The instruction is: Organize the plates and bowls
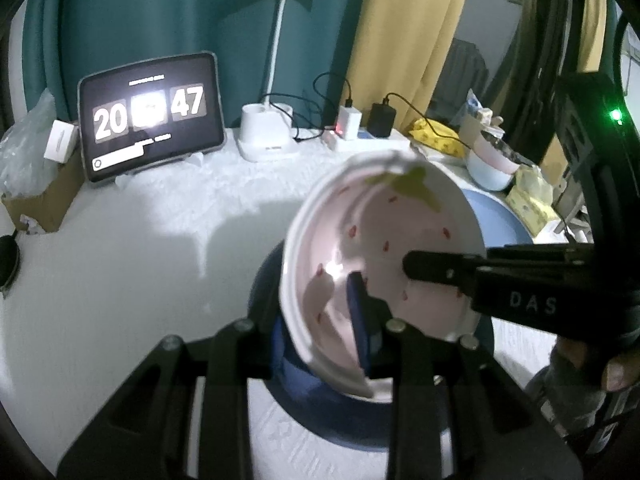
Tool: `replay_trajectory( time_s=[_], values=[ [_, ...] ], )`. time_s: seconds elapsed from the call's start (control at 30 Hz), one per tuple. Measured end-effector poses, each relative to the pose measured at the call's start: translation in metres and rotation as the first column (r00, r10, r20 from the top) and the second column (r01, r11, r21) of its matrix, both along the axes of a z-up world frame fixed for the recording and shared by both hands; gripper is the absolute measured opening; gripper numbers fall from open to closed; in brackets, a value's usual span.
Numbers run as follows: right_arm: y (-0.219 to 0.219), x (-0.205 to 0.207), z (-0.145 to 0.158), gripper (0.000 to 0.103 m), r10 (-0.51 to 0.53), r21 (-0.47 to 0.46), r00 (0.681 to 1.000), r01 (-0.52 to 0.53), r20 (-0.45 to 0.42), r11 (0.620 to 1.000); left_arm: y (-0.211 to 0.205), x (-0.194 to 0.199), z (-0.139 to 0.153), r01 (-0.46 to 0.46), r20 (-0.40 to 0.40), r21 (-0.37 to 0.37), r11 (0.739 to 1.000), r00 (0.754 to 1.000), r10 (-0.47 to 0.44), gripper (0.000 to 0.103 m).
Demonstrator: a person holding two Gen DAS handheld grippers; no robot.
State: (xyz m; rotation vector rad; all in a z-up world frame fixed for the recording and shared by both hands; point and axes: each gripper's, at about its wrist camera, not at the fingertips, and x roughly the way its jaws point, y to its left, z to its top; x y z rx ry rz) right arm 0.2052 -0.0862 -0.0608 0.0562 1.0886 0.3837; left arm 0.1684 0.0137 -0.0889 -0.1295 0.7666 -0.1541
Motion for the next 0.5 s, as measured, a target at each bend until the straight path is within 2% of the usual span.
replay_trajectory(
  time_s=[0.37,0.5],
  values=[
    [-0.002,-0.014,-0.006,0.017,0.002,-0.022,1.0,-0.003,-0.011,1.0,-0.005,-0.01,-0.008,0.014,-0.014,0.016,1.0,1.0,-0.014,0.028],
    [-0.003,-0.016,-0.007,0.026,0.001,-0.011,1.0,-0.001,-0.019,1.0,-0.008,-0.01,-0.007,0.028,-0.015,0.023,0.999,0.999,-0.028,0.028]
  ],
)
